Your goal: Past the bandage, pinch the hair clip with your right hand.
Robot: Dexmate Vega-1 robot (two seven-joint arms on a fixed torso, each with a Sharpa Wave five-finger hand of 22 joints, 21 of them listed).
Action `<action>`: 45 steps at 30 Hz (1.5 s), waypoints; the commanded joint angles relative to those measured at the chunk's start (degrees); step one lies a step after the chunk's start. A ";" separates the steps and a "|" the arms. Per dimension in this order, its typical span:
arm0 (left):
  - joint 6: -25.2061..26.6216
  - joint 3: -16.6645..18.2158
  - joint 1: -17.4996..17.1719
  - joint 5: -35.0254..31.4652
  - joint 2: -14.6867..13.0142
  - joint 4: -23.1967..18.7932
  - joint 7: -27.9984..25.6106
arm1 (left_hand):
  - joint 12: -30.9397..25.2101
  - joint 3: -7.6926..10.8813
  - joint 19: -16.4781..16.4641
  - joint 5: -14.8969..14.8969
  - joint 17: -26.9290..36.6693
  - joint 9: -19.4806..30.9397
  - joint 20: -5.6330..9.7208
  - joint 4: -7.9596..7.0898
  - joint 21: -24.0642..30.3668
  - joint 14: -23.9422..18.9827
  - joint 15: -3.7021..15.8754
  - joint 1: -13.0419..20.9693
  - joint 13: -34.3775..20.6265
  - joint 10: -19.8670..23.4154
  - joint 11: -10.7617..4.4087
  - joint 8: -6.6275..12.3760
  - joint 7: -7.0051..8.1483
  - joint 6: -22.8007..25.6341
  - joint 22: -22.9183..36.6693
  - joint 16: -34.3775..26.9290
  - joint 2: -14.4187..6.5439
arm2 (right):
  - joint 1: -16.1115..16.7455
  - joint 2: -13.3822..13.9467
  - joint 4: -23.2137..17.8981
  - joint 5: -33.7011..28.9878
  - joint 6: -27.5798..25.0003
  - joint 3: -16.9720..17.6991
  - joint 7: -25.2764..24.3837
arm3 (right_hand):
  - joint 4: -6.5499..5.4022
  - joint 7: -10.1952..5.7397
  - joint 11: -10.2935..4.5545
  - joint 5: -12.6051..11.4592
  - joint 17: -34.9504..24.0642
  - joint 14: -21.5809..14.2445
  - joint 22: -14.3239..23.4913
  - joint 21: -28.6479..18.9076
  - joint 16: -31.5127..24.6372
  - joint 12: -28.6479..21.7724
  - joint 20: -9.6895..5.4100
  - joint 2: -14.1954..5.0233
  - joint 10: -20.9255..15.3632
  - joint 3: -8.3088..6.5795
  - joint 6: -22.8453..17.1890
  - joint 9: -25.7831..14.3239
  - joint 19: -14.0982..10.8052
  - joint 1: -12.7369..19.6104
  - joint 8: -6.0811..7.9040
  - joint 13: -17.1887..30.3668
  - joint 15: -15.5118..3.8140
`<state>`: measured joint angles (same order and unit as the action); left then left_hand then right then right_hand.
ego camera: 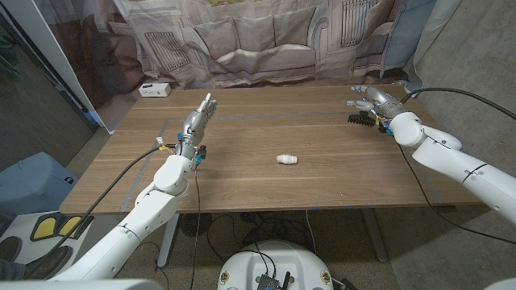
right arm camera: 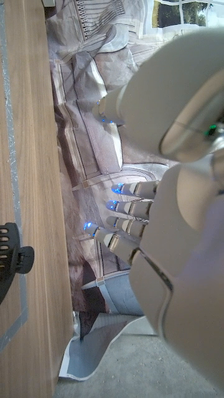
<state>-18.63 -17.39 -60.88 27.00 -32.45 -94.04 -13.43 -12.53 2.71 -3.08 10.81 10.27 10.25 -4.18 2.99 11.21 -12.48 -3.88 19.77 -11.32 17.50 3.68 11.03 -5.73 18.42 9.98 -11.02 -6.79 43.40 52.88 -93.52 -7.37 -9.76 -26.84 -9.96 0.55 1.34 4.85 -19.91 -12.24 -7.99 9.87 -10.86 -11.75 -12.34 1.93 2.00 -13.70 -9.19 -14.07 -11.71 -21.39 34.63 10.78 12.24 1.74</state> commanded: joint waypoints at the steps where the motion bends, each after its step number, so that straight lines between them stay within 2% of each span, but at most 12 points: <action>1: -0.10 -0.28 0.97 0.10 0.17 0.81 0.50 | 0.17 0.46 -0.18 -0.14 0.06 0.12 0.09 0.12 0.27 -0.56 0.15 -0.23 -0.27 0.29 0.24 -0.12 -0.01 0.61 0.32 0.10 -0.15 | 3.23 0.02 -1.37 4.77 3.08 3.20 -1.63 | 0.05 0.58 0.45 0.21 -0.11 -0.49 0.05 -0.41 -0.23 -0.05 -0.53 -0.39 -0.10 -0.55 -0.02 -0.05 -0.33 -0.28 -0.16 0.14 -0.01; 6: -0.30 -0.43 1.50 0.18 0.39 1.39 0.77 | 0.18 0.48 -0.24 -0.14 0.06 0.11 0.17 0.14 0.28 -0.61 0.21 -0.24 -0.27 0.29 0.18 -0.13 -0.08 0.62 0.31 0.09 -0.14 | 4.49 -0.49 -1.81 6.84 4.53 4.32 -2.25 | -0.19 1.19 0.73 0.49 -0.19 -0.20 0.03 -0.38 -0.16 0.13 -0.65 -0.90 0.27 -0.62 -0.07 0.01 -0.33 -0.63 -0.03 0.09 0.13; 9: -0.55 -0.33 1.44 0.19 0.43 0.93 0.65 | 0.11 0.50 -0.76 -0.15 0.05 0.11 0.77 0.17 0.47 -0.80 0.34 -0.25 -0.26 0.47 0.24 -0.09 0.02 0.73 0.31 0.03 -0.11 | 5.48 -1.17 -2.05 8.68 5.64 5.43 -3.02 | -0.33 1.86 0.90 0.71 -0.22 -0.19 0.01 -0.37 -0.18 0.20 -0.70 -1.08 0.40 -0.59 0.11 0.05 -0.37 -0.93 -0.03 0.06 0.20; 13: -0.94 0.05 1.08 3.61 0.30 0.69 3.57 | -0.07 0.55 -2.28 -0.18 0.04 0.10 1.13 0.23 0.96 -1.76 0.49 -0.30 -0.24 1.04 0.60 0.03 -0.11 1.15 0.30 -0.26 -0.05 | 6.26 -1.41 -1.55 12.57 8.01 6.75 -1.12 | -0.57 2.61 1.08 1.03 -0.28 -0.24 0.00 -0.42 -0.24 0.21 -0.87 -1.41 0.35 -0.56 0.09 0.10 -0.58 -1.37 0.06 0.01 0.29; 18: 0.06 0.19 0.89 1.51 -0.31 0.18 1.30 | -0.05 0.55 -2.41 -0.19 0.03 0.10 1.17 0.25 0.94 -1.87 0.50 -0.35 -0.23 1.05 0.77 0.03 -0.24 1.24 0.29 -0.24 0.00 | 8.11 -2.34 -0.15 17.86 12.65 8.75 0.38 | -0.85 2.98 1.46 1.38 -0.35 -0.13 -0.01 -0.36 -0.24 0.29 -0.87 -1.73 0.47 -0.48 0.15 0.15 -0.51 -1.91 0.11 -0.04 0.62; 23: 0.93 0.05 0.94 1.70 -0.37 0.36 1.20 | 0.00 0.56 -2.36 -0.20 0.03 0.10 1.02 0.26 0.87 -1.82 0.45 -0.38 -0.22 0.95 0.63 -0.04 -0.21 1.10 0.29 -0.19 0.02 | 10.14 -4.42 1.87 23.24 18.85 10.75 1.51 | -1.15 2.29 1.93 2.01 -0.39 0.06 -0.03 -0.16 -0.20 0.32 -0.62 -1.93 0.40 -0.28 -1.15 0.22 -0.07 -2.68 0.68 -0.13 0.90; 29: 0.79 -0.71 2.00 2.11 0.03 1.57 2.52 | 0.04 0.57 -2.27 -0.21 0.03 0.10 0.98 0.28 0.79 -1.80 0.42 -0.41 -0.22 0.90 0.62 -0.09 -0.18 1.03 0.28 -0.14 0.04 | 11.21 -5.55 2.54 25.73 22.27 11.41 2.42 | -1.19 1.73 2.20 2.49 -0.35 0.51 -0.03 0.07 -0.01 0.43 -0.51 -1.87 0.53 -0.13 -0.74 0.31 0.62 -3.08 0.50 -0.23 1.23; 37: 0.81 -1.18 2.91 1.60 0.22 2.37 2.57 | 0.10 0.59 -2.20 -0.22 0.03 0.10 0.93 0.30 0.69 -1.69 0.44 -0.46 -0.21 0.80 0.70 -0.14 0.02 0.94 0.28 -0.05 0.09 | 11.57 -7.67 4.65 32.46 26.69 12.09 7.55 | -1.50 1.22 2.63 3.07 -0.39 0.79 -0.02 0.21 0.03 0.51 -0.25 -1.98 0.61 0.14 -1.82 0.38 1.26 -3.93 0.89 -0.34 1.70; 40: 0.83 -1.28 3.06 1.77 0.32 2.67 2.72 | 0.14 0.59 -2.19 -0.22 0.03 0.09 0.90 0.31 0.66 -1.60 0.44 -0.48 -0.20 0.71 0.63 -0.17 -0.01 0.88 0.28 0.00 0.10 | 11.72 -8.09 4.78 33.38 27.15 12.20 7.92 | -1.55 1.16 2.63 3.18 -0.40 0.85 -0.01 0.24 0.04 0.52 -0.15 -1.99 0.63 0.19 -2.02 0.40 1.38 -4.08 0.95 -0.36 1.78; 41: 0.69 -1.36 3.28 1.86 0.46 3.06 2.92 | 0.19 0.59 -2.12 -0.23 0.03 0.09 0.83 0.32 0.62 -1.56 0.49 -0.49 -0.20 0.61 0.61 -0.17 0.01 0.86 0.28 0.02 0.11 | 11.86 -8.45 4.99 34.34 27.62 12.32 8.50 | -1.69 1.22 2.68 3.44 -0.41 0.92 -0.01 0.23 0.04 0.54 -0.11 -2.02 0.64 0.32 -2.83 0.41 1.52 -4.48 1.23 -0.40 1.83; 45: 0.50 -1.53 3.69 2.05 0.61 3.63 3.36 | 0.27 0.61 -1.82 -0.23 0.03 0.10 0.47 0.33 0.48 -1.28 0.42 -0.52 -0.20 0.41 0.62 -0.23 0.03 0.71 0.28 0.14 0.12 | 12.00 -9.26 5.67 37.32 28.28 12.57 10.56 | -1.83 3.06 2.98 4.40 -0.30 1.06 0.00 0.14 0.06 0.47 0.02 -2.24 0.43 0.54 -6.58 0.39 1.87 -5.36 2.40 -0.51 2.19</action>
<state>-17.98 -18.27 -58.42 28.85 -32.28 -92.02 -10.89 -12.48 2.89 -4.89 10.58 10.13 10.25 -3.42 3.18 11.95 -13.62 -3.37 19.77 -11.32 18.12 4.30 11.03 -5.93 19.25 9.98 -11.02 -6.80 54.51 45.94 -89.68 21.56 13.99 -15.26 -4.60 -0.93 3.61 7.21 -15.94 -12.39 -6.83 9.88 -10.86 -11.75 -11.98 1.95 -0.24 -13.01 -8.58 -18.71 -11.18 -19.93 29.94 12.47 11.71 3.31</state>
